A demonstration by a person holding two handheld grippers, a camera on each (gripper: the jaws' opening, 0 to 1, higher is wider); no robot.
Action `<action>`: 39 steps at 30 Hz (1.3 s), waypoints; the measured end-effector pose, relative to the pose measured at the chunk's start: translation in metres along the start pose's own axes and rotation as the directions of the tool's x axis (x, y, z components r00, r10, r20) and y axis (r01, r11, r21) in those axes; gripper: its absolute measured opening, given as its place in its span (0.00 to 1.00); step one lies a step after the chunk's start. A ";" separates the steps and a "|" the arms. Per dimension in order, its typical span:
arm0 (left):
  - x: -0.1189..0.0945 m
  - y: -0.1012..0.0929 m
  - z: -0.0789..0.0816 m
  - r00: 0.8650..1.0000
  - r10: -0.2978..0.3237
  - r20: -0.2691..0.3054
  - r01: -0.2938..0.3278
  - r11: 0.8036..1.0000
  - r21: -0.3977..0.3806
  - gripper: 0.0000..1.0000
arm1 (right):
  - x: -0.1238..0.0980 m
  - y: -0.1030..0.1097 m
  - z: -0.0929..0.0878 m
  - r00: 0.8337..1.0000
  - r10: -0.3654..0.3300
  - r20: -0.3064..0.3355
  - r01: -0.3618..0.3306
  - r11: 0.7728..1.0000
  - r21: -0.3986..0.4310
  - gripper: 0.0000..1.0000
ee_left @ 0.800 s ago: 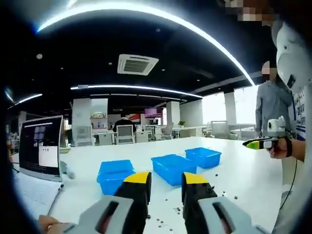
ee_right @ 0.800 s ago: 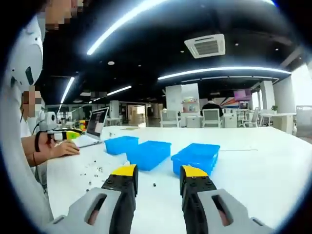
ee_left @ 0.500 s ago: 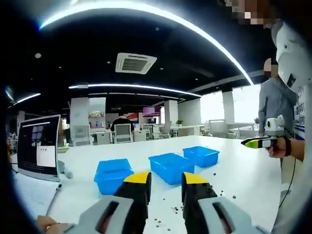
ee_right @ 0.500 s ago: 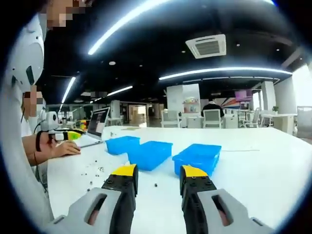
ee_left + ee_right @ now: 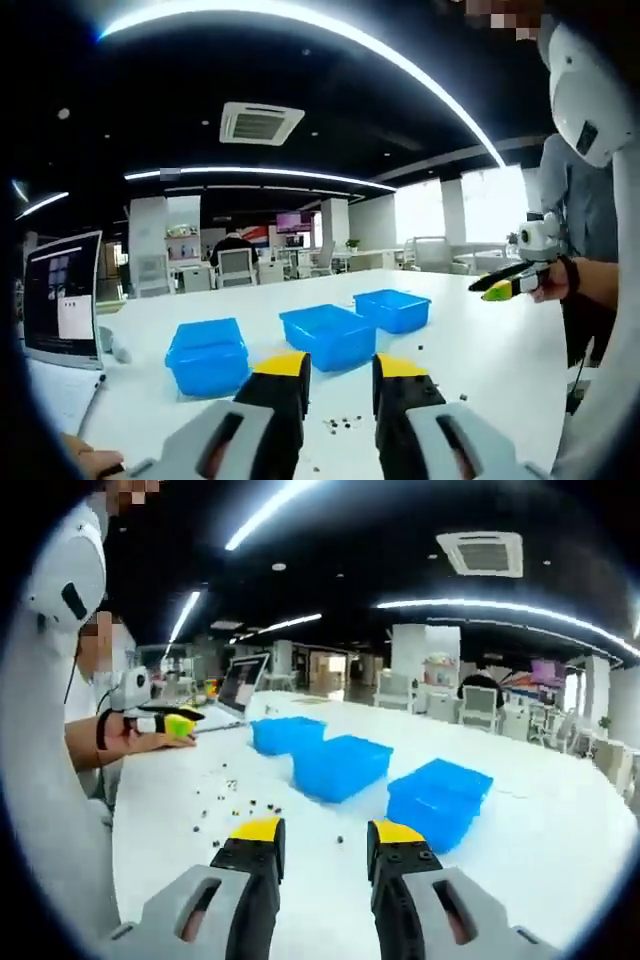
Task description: Pick up the resistors one by one and place each resistor into its matching bin, sorting the parts by color and model until every resistor is separated into the correct bin for its type
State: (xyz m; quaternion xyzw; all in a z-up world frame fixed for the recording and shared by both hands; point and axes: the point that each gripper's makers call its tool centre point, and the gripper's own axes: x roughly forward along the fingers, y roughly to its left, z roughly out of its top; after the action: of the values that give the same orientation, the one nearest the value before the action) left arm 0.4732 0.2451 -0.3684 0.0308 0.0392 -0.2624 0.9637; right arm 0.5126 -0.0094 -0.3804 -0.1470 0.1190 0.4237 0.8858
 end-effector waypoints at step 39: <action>-0.025 -0.003 -0.031 1.000 0.002 -0.025 -0.003 0.998 -0.068 0.27 | 0.169 0.113 -0.020 0.669 0.486 -0.562 -0.687 0.694 -0.217 0.16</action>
State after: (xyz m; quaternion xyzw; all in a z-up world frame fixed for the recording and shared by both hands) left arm 0.4485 0.2572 -0.3970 0.0013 0.0600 -0.2593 0.9639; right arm 0.5260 0.1721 -0.4738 -0.3787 0.2758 0.6591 0.5883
